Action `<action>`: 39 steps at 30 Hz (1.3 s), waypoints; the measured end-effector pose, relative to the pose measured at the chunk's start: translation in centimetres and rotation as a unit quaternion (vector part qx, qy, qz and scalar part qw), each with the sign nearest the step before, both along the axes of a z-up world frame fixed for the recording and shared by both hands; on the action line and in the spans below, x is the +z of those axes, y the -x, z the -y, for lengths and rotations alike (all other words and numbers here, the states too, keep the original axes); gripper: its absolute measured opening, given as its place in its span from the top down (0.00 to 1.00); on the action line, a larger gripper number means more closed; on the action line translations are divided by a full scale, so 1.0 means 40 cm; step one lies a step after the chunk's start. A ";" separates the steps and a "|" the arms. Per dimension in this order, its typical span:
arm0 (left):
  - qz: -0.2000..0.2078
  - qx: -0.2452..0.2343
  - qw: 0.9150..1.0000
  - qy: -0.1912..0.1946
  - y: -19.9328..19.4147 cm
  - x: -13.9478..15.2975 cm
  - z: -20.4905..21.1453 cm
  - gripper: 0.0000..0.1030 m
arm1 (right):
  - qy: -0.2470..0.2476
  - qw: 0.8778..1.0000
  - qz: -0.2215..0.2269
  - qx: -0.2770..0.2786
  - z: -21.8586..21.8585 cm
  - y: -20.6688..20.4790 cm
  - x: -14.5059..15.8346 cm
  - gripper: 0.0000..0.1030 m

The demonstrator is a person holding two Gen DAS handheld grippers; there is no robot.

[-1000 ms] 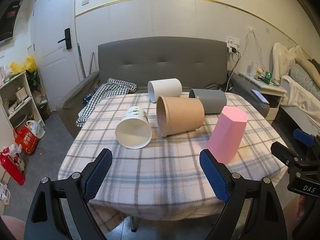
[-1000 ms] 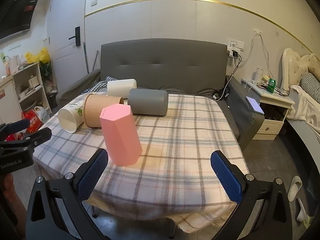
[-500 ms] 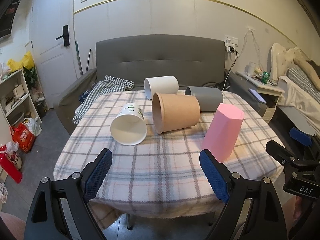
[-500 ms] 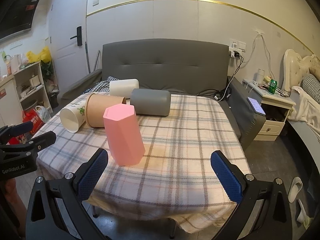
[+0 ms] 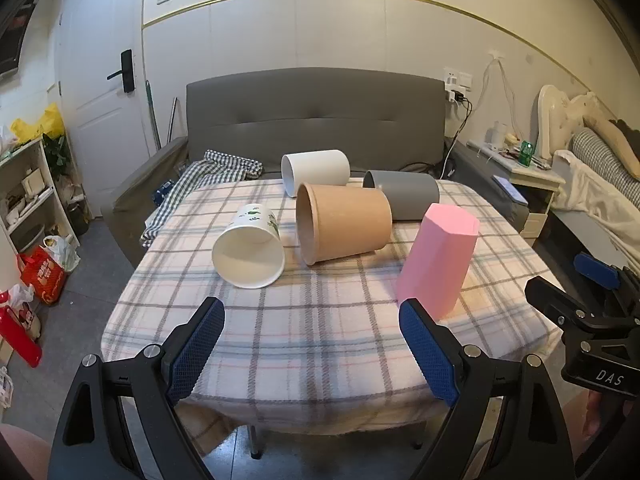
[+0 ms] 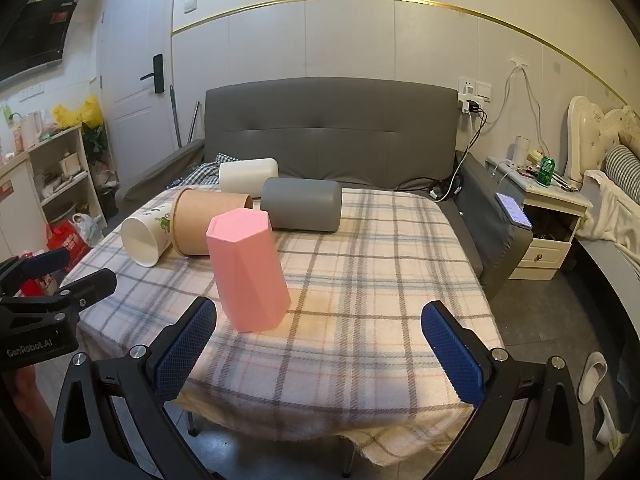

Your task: Flip cup upside down

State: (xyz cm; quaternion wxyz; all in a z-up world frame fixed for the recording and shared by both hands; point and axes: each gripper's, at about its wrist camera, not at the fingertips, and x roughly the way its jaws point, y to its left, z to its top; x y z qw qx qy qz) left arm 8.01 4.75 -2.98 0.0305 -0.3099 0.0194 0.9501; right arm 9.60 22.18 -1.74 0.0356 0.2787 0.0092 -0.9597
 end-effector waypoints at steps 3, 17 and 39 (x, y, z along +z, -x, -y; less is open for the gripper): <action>0.002 0.001 1.000 0.002 0.000 -0.002 -0.002 0.11 | 0.000 1.000 0.001 0.001 0.000 0.000 -0.001 0.00; 0.004 0.005 1.000 0.000 0.001 -0.003 0.000 0.11 | 0.001 1.000 0.003 0.000 -0.001 0.002 0.000 0.00; 0.002 -0.002 1.000 0.002 -0.003 0.002 -0.004 0.11 | -0.001 1.000 0.005 0.001 -0.002 0.001 -0.001 0.00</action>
